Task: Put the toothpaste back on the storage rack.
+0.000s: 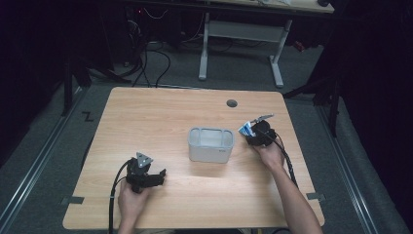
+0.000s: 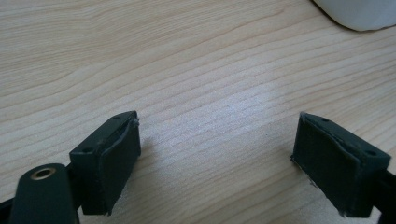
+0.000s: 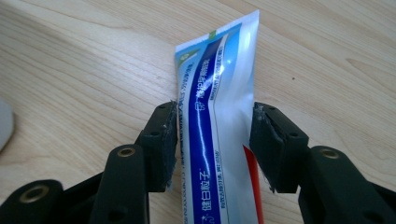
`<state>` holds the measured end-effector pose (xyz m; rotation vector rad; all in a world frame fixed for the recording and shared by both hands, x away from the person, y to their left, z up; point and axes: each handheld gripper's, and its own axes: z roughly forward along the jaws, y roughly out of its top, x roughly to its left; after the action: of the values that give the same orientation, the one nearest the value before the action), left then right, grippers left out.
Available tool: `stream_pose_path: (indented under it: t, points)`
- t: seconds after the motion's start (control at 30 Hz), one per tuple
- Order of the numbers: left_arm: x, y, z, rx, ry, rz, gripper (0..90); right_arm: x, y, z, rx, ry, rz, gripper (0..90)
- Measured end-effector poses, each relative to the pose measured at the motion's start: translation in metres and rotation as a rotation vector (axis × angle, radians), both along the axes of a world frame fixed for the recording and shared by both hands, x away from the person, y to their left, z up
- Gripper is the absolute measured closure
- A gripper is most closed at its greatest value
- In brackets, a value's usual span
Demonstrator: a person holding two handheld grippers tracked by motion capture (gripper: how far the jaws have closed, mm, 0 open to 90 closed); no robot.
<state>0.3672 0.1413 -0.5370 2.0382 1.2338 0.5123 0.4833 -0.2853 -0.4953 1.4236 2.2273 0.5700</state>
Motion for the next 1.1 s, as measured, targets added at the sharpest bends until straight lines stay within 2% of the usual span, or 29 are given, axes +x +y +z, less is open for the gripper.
stream_pose_path:
  t: [0.1,0.23,0.27,0.53,0.6,1.1]
  points:
    - [0.0,0.0,0.0,0.0,0.0,0.0,15.4,0.004,-0.002,-0.003,-0.026,0.011,-0.01,54.7]
    - [0.0,0.0,0.0,0.002,0.001,-0.002,15.4,0.007,-0.005,-0.006,-0.012,0.032,-0.023,59.9]
    - [0.0,0.0,0.0,0.002,0.001,-0.002,15.4,0.009,-0.007,-0.009,-0.003,0.054,-0.028,60.2]
    - [0.0,0.0,0.0,0.002,0.001,-0.002,15.4,0.01,-0.009,-0.008,-0.007,0.059,-0.025,64.7]
    - [0.0,0.0,0.0,0.002,0.001,-0.002,15.4,0.01,-0.012,-0.005,0.014,0.056,-0.019,69.5]
    - [0.0,0.0,0.0,0.002,0.001,-0.002,15.4,0.006,-0.02,0.0,0.079,0.093,-0.007,72.0]
